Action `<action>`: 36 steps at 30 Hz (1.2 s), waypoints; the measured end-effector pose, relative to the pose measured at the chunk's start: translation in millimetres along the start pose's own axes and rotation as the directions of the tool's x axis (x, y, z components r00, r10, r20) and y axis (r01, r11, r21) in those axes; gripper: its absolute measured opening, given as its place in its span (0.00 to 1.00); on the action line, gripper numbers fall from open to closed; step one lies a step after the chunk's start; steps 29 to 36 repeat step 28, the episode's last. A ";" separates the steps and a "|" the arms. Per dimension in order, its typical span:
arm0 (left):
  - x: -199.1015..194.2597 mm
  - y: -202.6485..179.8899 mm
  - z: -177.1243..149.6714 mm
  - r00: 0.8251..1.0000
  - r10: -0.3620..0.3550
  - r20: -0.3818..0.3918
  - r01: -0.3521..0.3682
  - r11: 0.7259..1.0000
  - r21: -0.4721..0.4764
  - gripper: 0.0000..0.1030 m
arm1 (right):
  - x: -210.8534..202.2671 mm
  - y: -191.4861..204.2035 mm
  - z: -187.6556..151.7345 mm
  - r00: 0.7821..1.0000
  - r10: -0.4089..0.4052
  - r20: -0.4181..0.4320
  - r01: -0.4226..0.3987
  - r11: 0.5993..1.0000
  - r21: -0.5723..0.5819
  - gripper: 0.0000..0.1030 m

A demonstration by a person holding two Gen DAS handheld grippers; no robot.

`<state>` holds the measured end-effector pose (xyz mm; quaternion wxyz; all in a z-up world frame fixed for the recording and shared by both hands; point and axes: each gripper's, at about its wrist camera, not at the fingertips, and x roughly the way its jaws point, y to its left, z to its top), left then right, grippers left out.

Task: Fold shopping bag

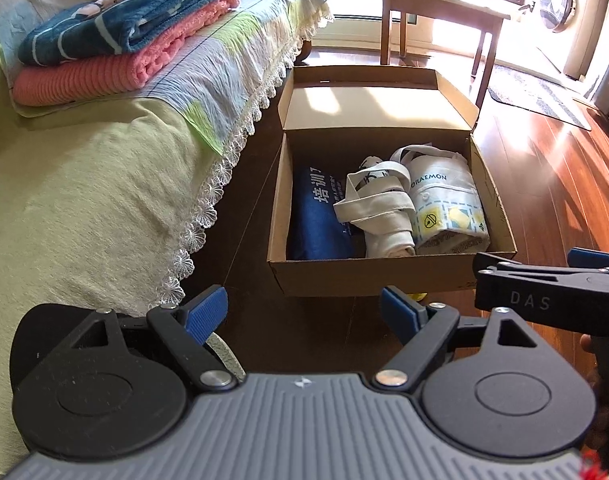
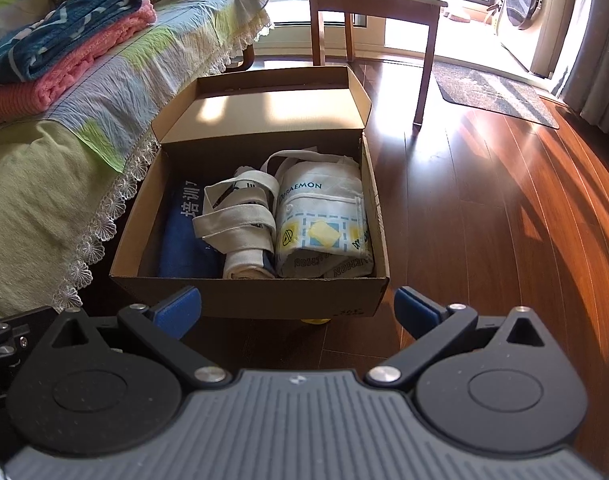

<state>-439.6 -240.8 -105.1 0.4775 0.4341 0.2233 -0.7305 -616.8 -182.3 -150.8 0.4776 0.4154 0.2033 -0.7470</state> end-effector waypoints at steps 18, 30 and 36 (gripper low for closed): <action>32.0 2.4 13.0 0.997 -0.026 -0.078 0.026 1.000 0.001 0.82 | 20.3 -1.0 20.0 0.999 -0.025 -0.046 0.024 1.000 -0.005 0.99; 37.8 -5.3 21.7 0.999 -0.014 -0.043 0.016 0.999 0.049 0.83 | 31.6 -1.6 31.2 0.997 -0.038 -0.072 0.038 0.999 -0.008 0.99; 37.8 -5.3 21.7 0.999 -0.014 -0.043 0.016 0.999 0.049 0.83 | 31.6 -1.6 31.2 0.997 -0.038 -0.072 0.038 0.999 -0.008 0.99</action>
